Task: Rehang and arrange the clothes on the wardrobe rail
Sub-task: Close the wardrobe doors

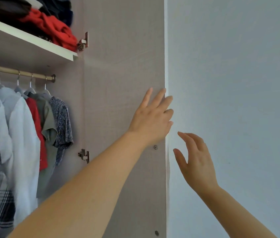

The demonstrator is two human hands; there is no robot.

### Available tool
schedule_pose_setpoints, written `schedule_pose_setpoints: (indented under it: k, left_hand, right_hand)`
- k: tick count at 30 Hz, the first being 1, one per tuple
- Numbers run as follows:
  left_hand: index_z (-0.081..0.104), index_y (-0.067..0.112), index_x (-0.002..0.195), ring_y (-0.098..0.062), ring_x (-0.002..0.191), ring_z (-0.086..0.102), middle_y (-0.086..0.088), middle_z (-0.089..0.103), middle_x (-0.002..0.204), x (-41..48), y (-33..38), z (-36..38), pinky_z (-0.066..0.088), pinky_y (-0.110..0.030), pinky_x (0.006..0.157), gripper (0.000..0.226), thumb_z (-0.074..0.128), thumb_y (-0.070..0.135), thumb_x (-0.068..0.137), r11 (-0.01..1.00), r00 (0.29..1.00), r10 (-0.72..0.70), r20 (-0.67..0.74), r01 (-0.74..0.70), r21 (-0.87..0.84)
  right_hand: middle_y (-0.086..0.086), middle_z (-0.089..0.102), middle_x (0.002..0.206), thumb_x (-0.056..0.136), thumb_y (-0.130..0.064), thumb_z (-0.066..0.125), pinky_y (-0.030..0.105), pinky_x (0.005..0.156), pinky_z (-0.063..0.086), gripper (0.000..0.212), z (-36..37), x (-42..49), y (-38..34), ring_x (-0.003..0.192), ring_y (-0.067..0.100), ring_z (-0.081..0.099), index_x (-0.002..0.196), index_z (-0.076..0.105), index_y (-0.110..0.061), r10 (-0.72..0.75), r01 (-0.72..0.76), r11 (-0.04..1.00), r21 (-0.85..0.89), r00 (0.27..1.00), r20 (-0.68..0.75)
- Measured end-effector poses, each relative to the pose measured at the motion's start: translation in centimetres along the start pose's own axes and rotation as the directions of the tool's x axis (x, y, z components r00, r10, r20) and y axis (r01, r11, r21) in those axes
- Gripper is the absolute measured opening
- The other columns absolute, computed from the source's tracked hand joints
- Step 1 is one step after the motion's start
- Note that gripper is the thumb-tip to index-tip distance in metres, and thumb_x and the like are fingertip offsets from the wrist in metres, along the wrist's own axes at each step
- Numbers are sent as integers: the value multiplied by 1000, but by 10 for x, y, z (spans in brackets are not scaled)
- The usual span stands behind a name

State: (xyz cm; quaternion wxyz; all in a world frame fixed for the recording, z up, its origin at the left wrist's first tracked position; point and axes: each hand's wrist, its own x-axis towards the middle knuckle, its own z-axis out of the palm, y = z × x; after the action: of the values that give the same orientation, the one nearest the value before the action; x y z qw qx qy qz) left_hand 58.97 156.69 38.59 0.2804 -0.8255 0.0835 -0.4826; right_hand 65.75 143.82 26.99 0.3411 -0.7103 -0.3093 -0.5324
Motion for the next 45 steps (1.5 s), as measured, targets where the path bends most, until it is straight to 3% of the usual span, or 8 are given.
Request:
schedule_pose_setpoints:
  k: [2,7,10,13,20,26,33,45]
  left_hand:
    - [61,17,115,-30,143,5,-2,33,147,12,-3,4,-16,-48,109,40,31,34,95,995,999,32,14,-33,93]
    - [69,18,77,-30,127,45,-3,63,114,-1,-10,6,9,-53,108,35,38,30,86,961,981,132,-144,-91,260]
    - [66,18,78,-29,126,47,-4,64,113,-17,-23,-5,16,-54,108,27,43,28,87,956,969,163,-183,-109,274]
    - [65,17,82,-31,126,46,-6,63,116,-39,-44,-23,18,-55,108,27,42,27,88,941,962,212,-174,-152,304]
    - [68,17,93,-30,128,42,-8,60,125,-110,-102,-77,20,-56,108,23,47,28,89,867,981,181,-67,-127,481]
    - [67,16,101,-32,127,45,-9,58,127,-174,-153,-117,24,-57,106,34,38,31,95,800,997,57,48,-74,596]
    - [64,19,116,-34,128,42,-9,55,131,-227,-214,-115,22,-55,108,40,36,39,96,759,998,-34,61,-14,651]
    - [61,20,120,-34,131,40,-10,52,134,-296,-322,-70,20,-54,106,42,36,41,93,714,986,-135,96,30,700]
  right_hand:
    - [9,54,124,90,-35,43,42,93,46,44,12,0,10,115,22,46,130,46,-17,1,-3,999,46,999,32]
    - [1,46,136,93,-41,29,29,102,34,49,37,-13,8,126,11,37,138,40,-24,2,-33,962,270,994,113]
    - [-12,35,142,95,-45,23,17,106,23,46,45,-18,-10,133,2,28,140,24,-38,-43,-10,917,399,991,125]
    - [-19,25,147,98,-47,16,14,110,17,48,52,-24,-43,138,-1,21,143,19,-31,-102,38,852,522,990,93]
    - [-6,21,153,98,-50,14,18,113,15,53,73,-38,-141,140,0,15,147,10,-29,-197,78,681,728,977,80]
    - [-9,6,154,96,-53,12,13,112,4,58,104,-48,-231,139,-7,-2,145,-13,-36,-293,148,624,768,955,54]
    - [-4,7,154,98,-40,23,38,109,25,59,155,-53,-311,142,12,14,149,2,-17,-264,201,638,743,964,-33]
    - [6,36,146,92,-34,35,42,102,38,55,250,-45,-412,132,17,34,142,27,-11,-176,142,826,545,984,9]
